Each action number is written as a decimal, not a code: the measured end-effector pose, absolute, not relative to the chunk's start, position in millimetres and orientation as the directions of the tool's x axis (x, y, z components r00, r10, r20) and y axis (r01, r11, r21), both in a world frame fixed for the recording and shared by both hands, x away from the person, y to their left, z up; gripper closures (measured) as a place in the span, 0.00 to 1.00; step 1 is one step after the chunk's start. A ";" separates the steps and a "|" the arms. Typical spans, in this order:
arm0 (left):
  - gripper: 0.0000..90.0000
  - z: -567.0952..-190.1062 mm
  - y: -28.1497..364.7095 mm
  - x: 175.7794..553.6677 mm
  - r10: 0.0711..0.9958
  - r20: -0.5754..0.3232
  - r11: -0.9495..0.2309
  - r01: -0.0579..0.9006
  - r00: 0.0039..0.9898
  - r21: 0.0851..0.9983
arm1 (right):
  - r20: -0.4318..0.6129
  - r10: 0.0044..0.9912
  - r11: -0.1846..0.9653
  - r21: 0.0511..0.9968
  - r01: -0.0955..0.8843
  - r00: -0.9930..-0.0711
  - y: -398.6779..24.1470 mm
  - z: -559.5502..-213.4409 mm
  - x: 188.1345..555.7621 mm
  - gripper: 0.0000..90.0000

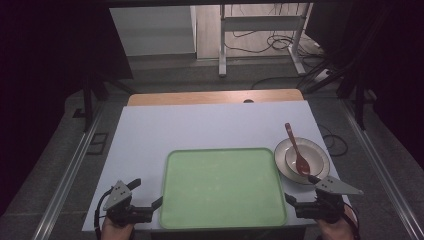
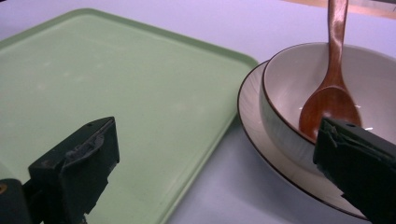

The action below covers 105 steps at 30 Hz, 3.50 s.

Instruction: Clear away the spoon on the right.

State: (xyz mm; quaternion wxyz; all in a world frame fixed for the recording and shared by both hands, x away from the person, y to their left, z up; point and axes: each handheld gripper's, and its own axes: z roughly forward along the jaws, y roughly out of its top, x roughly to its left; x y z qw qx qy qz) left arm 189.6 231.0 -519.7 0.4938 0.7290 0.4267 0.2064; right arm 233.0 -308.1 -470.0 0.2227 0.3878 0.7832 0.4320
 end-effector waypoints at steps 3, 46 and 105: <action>0.00 -519.6 230.3 188.8 0.825 -0.113 -0.155 0.414 0.553 0.897 | -0.023 0.804 0.333 0.846 0.417 -0.594 -308.6 -467.4 234.6 0.00; 0.00 -520.1 233.5 183.4 0.818 -0.124 -0.120 0.378 0.562 0.918 | -0.030 0.836 0.338 0.815 0.470 -0.548 -313.9 -436.0 303.9 0.00; 0.00 -520.0 233.7 183.3 0.813 -0.123 -0.125 0.376 0.570 0.918 | -0.074 0.878 0.428 0.563 0.707 -0.472 -283.1 -436.4 410.0 0.85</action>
